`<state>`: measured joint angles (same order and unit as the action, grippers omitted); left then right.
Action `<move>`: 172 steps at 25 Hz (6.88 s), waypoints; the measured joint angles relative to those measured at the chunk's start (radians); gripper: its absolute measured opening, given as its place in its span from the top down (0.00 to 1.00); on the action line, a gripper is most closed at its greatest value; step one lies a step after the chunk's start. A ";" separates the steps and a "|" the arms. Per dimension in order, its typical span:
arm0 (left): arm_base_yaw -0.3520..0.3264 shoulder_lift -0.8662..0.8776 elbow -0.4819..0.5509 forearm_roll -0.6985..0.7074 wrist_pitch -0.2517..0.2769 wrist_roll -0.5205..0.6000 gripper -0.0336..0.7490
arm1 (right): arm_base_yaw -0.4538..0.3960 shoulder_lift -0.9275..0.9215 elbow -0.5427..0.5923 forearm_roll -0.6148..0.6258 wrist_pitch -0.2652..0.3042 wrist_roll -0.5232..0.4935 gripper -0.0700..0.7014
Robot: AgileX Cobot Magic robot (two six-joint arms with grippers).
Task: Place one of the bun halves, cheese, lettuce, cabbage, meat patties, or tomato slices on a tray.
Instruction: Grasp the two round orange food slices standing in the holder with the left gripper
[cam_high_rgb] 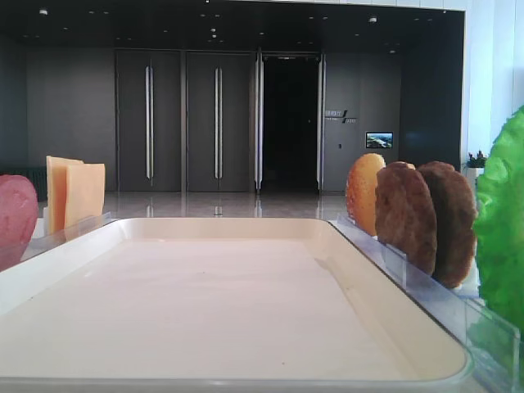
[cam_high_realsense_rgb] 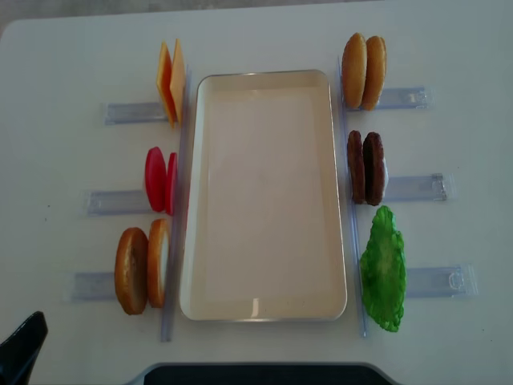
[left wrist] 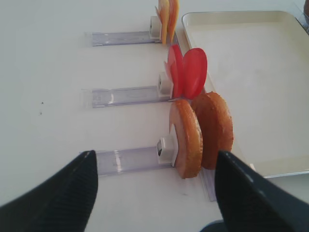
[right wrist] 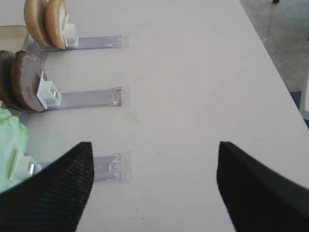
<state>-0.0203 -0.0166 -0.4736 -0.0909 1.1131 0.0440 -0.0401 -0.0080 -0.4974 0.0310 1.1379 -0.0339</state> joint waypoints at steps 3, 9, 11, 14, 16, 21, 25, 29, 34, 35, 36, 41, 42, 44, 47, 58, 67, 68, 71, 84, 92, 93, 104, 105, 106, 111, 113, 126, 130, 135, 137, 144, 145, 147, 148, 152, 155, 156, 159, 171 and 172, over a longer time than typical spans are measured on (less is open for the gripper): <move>0.000 0.000 0.000 0.000 0.000 0.000 0.22 | 0.000 0.000 0.000 0.000 0.000 0.000 0.22; 0.000 0.000 0.000 0.000 0.000 -0.001 0.22 | 0.000 0.000 0.000 0.000 0.000 0.000 0.22; 0.000 0.000 0.000 0.000 0.000 -0.004 0.22 | 0.000 0.000 0.000 0.000 0.000 0.000 0.22; 0.000 0.000 0.000 0.000 0.000 -0.004 0.22 | 0.000 0.000 0.000 0.000 0.000 0.000 0.22; 0.000 0.000 0.000 0.000 0.000 -0.004 0.22 | 0.000 0.000 0.000 0.000 0.000 0.000 0.22; 0.000 0.000 0.000 0.000 0.000 -0.004 0.22 | 0.000 0.000 0.000 0.000 0.000 0.000 0.22; 0.000 0.000 0.000 0.000 0.000 -0.004 0.22 | 0.000 0.000 0.000 0.000 0.000 0.000 0.22; 0.000 0.000 0.000 0.000 0.000 -0.004 0.22 | 0.000 0.000 0.000 0.000 0.000 0.000 0.22; 0.000 0.000 0.000 0.002 0.000 -0.004 0.22 | 0.000 0.000 0.000 0.000 0.000 0.000 0.22; 0.000 0.000 0.000 0.002 0.000 -0.004 0.22 | 0.000 0.000 0.000 0.000 0.000 0.000 0.22; 0.000 0.000 0.000 0.003 0.000 -0.004 0.22 | 0.000 0.000 0.000 0.000 0.000 0.000 0.22; 0.000 0.000 0.000 0.005 0.000 -0.004 0.22 | 0.000 0.000 0.000 0.000 0.000 0.000 0.22; 0.000 0.000 0.000 0.005 0.000 -0.004 0.22 | 0.000 0.000 0.000 0.000 0.000 0.000 0.22; 0.000 0.000 0.000 0.005 0.000 -0.004 0.22 | 0.000 0.000 0.000 0.000 0.000 0.000 0.22; 0.000 0.000 0.000 0.005 0.000 -0.004 0.22 | 0.000 0.000 0.000 0.000 0.000 0.000 0.22; 0.000 0.056 -0.052 0.010 0.085 -0.004 0.22 | 0.000 0.000 0.000 0.000 0.000 0.000 0.22; 0.000 0.393 -0.222 0.098 0.148 -0.079 0.22 | 0.000 0.000 0.000 0.000 0.000 0.000 0.22; 0.000 0.429 -0.242 0.114 0.148 -0.084 0.22 | 0.000 0.000 0.000 0.000 0.000 0.000 0.22; 0.000 0.561 -0.294 0.144 0.148 -0.113 0.22 | 0.000 0.000 0.000 0.000 0.000 0.000 0.22; 0.000 1.041 -0.394 0.152 0.127 -0.231 0.22 | 0.000 0.000 0.000 0.000 0.000 0.000 0.22; -0.049 1.080 -0.394 0.134 0.126 -0.291 0.22 | 0.000 0.000 0.000 0.000 0.000 0.000 0.22; -0.068 1.080 -0.394 0.134 0.126 -0.305 0.22 | 0.000 0.000 0.000 0.000 0.000 0.000 0.22; -0.360 1.083 -0.394 0.141 0.126 -0.591 0.22 | 0.000 0.000 0.000 0.000 0.000 0.000 0.22; -0.383 1.089 -0.394 0.141 0.126 -0.618 0.22 | 0.000 0.000 0.000 0.000 0.000 0.000 0.22; -0.400 1.096 -0.395 0.141 0.126 -0.640 0.22 | 0.000 0.000 0.000 0.000 0.000 0.000 0.22; -0.496 1.154 -0.395 0.142 0.125 -0.726 0.22 | 0.000 0.000 0.000 0.000 0.000 0.000 0.22; -0.530 1.184 -0.395 0.142 0.122 -0.757 0.22 | 0.000 0.000 0.000 0.000 0.000 0.000 0.22; -0.565 1.287 -0.395 0.124 -0.027 -0.790 0.22 | 0.000 0.000 0.000 0.000 0.000 0.000 0.22; -0.565 1.316 -0.395 0.124 -0.032 -0.790 0.22 | 0.000 0.000 0.000 0.000 0.000 0.000 0.22; -0.565 1.360 -0.395 0.124 -0.048 -0.790 0.22 | 0.000 0.000 0.000 0.000 0.000 0.000 0.22; -0.565 1.371 -0.395 0.124 -0.073 -0.790 0.22 | 0.000 0.000 0.000 0.000 0.000 0.000 0.22; -0.565 1.415 -0.395 0.124 -0.109 -0.790 0.22 | 0.000 0.000 0.000 0.000 0.000 0.000 0.22; -0.565 1.423 -0.395 0.124 -0.109 -0.790 0.22 | 0.000 0.000 0.000 0.000 0.000 0.000 0.22; -0.565 1.436 -0.395 0.124 -0.109 -0.789 0.22 | 0.000 0.000 0.000 0.000 0.000 0.000 0.22; -0.565 1.439 -0.395 0.124 -0.109 -0.789 0.22 | 0.000 0.000 0.000 0.000 0.000 0.000 0.22; -0.565 1.447 -0.395 0.125 -0.109 -0.786 0.22 | 0.000 0.000 0.000 0.000 0.000 0.000 0.22; -0.565 1.448 -0.395 0.130 -0.109 -0.785 0.22 | 0.000 0.000 0.000 0.000 0.000 0.000 0.22; -0.565 1.451 -0.395 0.133 -0.109 -0.784 0.22 | 0.000 0.000 0.000 0.000 0.000 0.000 0.22; -0.565 1.467 -0.395 0.134 -0.109 -0.784 0.22 | 0.000 0.000 0.000 0.000 0.000 0.000 0.22; -0.565 1.508 -0.395 0.126 -0.109 -0.782 0.29 | 0.000 0.000 0.000 0.000 0.000 0.000 0.22; -0.565 1.508 -0.395 0.126 -0.107 -0.782 0.32 | 0.000 0.000 0.000 0.000 0.000 0.000 0.22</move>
<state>-0.5856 1.4914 -0.8688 0.0348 1.0064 -0.7385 -0.0401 -0.0080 -0.4974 0.0310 1.1379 -0.0339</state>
